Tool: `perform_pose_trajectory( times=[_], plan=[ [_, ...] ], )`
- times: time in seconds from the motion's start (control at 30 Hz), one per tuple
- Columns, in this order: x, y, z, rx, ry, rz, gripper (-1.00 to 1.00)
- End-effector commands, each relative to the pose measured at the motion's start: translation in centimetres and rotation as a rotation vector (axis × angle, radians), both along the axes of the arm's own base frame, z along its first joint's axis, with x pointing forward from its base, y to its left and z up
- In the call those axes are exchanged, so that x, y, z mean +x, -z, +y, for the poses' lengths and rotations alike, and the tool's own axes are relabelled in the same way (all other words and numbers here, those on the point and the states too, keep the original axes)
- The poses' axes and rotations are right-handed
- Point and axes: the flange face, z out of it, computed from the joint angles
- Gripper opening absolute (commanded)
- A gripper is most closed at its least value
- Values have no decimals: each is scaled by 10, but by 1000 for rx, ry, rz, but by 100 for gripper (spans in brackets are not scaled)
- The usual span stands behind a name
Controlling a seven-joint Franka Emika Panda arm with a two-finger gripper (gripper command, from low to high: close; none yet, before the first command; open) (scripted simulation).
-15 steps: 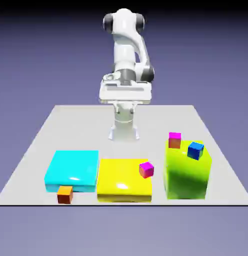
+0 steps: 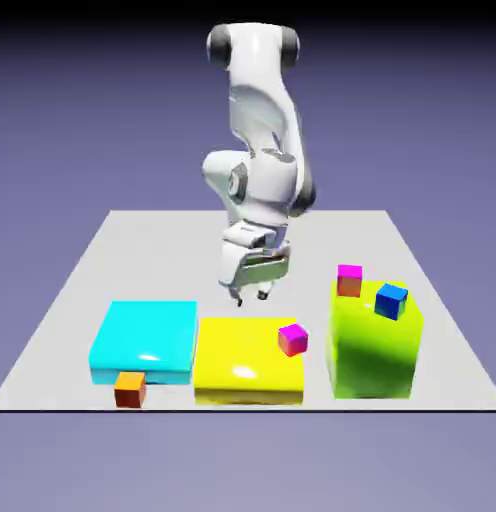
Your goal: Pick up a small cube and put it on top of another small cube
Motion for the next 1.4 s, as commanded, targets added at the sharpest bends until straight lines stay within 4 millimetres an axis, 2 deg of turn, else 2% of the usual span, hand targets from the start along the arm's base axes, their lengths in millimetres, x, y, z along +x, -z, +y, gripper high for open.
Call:
perform_pose_trajectory(
  times=[0.0, 0.2, 0.4, 0.6, 0.8, 0.93, 1.07, 1.23, 1.37],
  plan=[
    [4, 9, 0, -19, -56, 47, 0],
    [26, 58, -4, -85, -386, 305, 0],
    [48, 92, -14, -88, -699, 507, 0],
    [72, 111, -37, -54, -978, 643, 0],
    [92, 120, -75, 34, -1208, 721, 0],
    [99, 124, -108, 132, -1342, 735, 0],
    [103, 125, -151, 233, -1459, 719, 0],
    [97, 125, -219, 364, -1583, 657, 0],
    [81, 128, -282, 470, -1665, 576, 0]
  ],
)
